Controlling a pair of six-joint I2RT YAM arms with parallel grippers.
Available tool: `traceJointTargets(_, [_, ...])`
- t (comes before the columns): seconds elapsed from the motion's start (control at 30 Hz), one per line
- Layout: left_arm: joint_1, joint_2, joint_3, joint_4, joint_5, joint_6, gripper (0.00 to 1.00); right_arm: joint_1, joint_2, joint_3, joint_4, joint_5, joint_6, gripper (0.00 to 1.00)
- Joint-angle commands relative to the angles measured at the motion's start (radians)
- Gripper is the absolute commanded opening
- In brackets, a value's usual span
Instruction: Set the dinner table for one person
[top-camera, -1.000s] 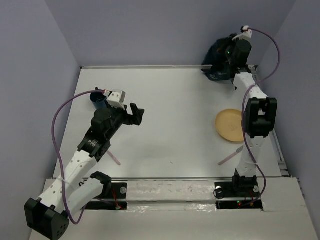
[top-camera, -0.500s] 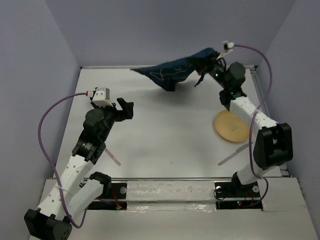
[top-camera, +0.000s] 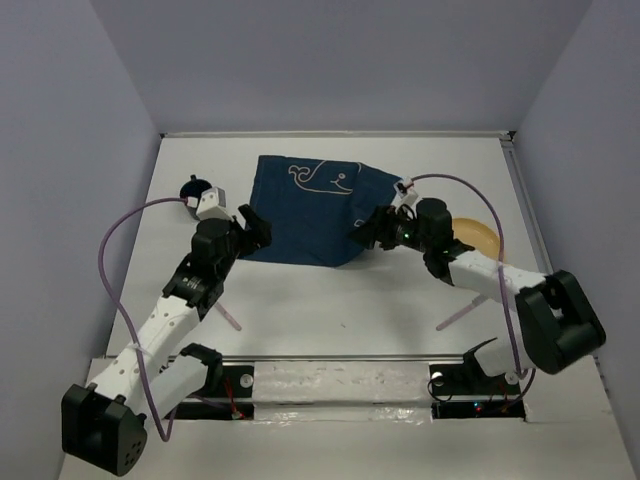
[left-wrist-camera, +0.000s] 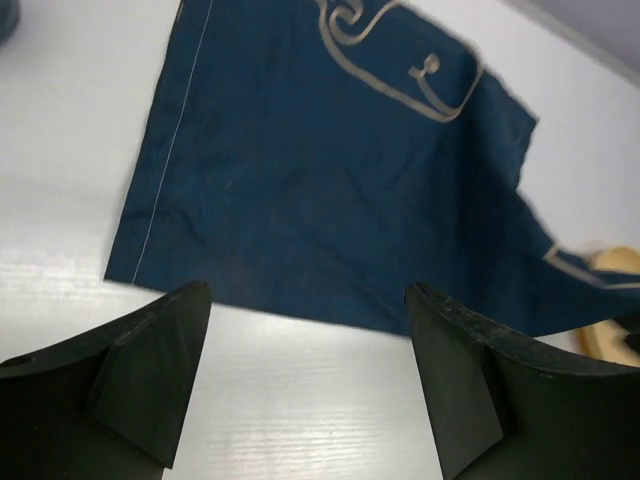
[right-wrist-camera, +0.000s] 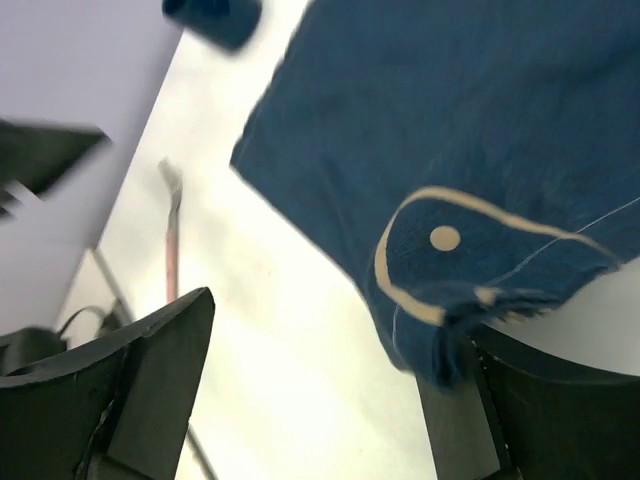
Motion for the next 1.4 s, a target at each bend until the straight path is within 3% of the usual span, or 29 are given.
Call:
traceJointTargets(0.0, [0.006,0.046,-0.071,0.016,-0.040,-0.085,0.87,0.003,-0.167,0.066,-0.270,0.238,-0.136,0.81])
traceJointTargets(0.27, [0.005,0.147,-0.081,-0.066,-0.175,-0.092,0.84,0.003,-0.193,0.009,-0.447,0.583,-0.128,0.64])
traceJointTargets(0.4, [0.034,0.191,-0.088,-0.061,-0.185,-0.106,0.83,0.003,-0.225,0.009,-0.484,0.654,-0.128,0.69])
traceJointTargets(0.53, [0.150,0.206,-0.102,-0.032,-0.143,-0.086,0.79,0.003,-0.319,0.025,-0.551,0.726,-0.168,0.75])
traceJointTargets(0.83, [0.161,0.346,-0.061,0.017,-0.128,-0.076,0.68,0.003,-0.227,0.035,-0.576,0.731,-0.130,0.77])
traceJointTargets(1.03, [0.161,0.433,-0.038,0.036,-0.132,-0.071,0.64,0.003,-0.205,-0.016,-0.496,0.653,-0.101,0.65])
traceJointTargets(1.37, [0.161,0.597,0.004,0.098,-0.119,-0.066,0.52,0.003,-0.228,-0.072,-0.363,0.530,-0.096,0.63])
